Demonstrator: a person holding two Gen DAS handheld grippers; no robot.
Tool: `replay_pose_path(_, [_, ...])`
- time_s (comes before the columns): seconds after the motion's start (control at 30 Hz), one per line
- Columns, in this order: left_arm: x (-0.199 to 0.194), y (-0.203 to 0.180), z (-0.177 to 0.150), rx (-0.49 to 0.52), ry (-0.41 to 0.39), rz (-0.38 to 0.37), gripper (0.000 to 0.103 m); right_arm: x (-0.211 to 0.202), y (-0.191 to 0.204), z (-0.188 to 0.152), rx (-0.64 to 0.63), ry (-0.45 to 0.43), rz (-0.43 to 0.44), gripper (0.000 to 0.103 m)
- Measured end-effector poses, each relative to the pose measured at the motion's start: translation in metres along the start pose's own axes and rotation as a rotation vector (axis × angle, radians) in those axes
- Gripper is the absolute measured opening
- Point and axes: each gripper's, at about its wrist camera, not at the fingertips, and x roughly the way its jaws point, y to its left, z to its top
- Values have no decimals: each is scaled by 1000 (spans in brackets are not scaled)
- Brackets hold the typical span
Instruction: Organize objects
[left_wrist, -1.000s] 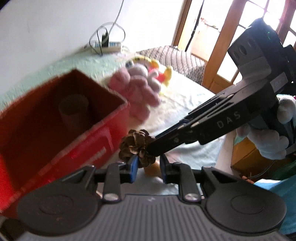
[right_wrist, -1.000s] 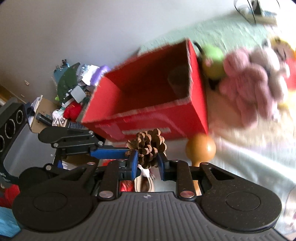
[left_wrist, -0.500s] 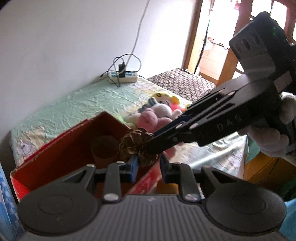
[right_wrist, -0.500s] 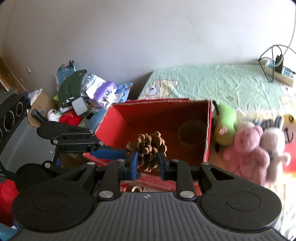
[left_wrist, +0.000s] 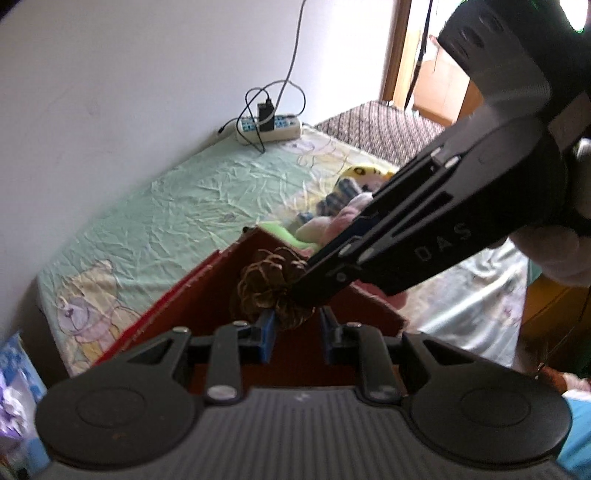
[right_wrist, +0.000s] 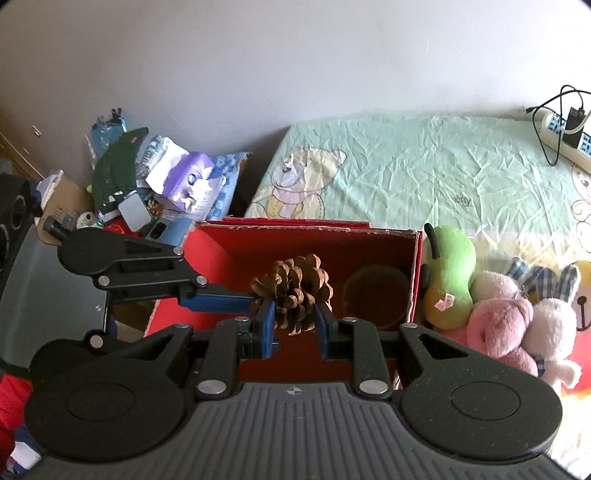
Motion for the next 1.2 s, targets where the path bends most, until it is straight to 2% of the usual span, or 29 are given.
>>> replay_pose_path(0.07, [8, 5, -1, -6, 16, -4, 21, 9, -3, 4, 7, 35, -10, 25])
replay_pose_path(0.27, [47, 11, -26, -106, 74, -63, 21, 49, -16, -2, 20, 184, -59, 25])
replay_pose_path(0.57, [90, 15, -46, -190, 198, -91, 21, 103, -3, -5, -108, 385, -166, 25])
replay_pose_path(0.73, [105, 24, -53, -274, 232, -151, 22, 127, 3, -4, -170, 486, -218, 26])
replay_pose_path(0.97, [111, 29, -57, -323, 227, -170, 22, 137, -1, -4, -199, 543, -234, 21])
replay_pose_path(1.1, [109, 34, -60, -344, 216, -173, 24, 136, -2, -5, -215, 536, -235, 22])
replay_pose_path(1.2, [102, 36, -65, -347, 195, -169, 24, 132, -3, -6, -204, 514, -204, 22])
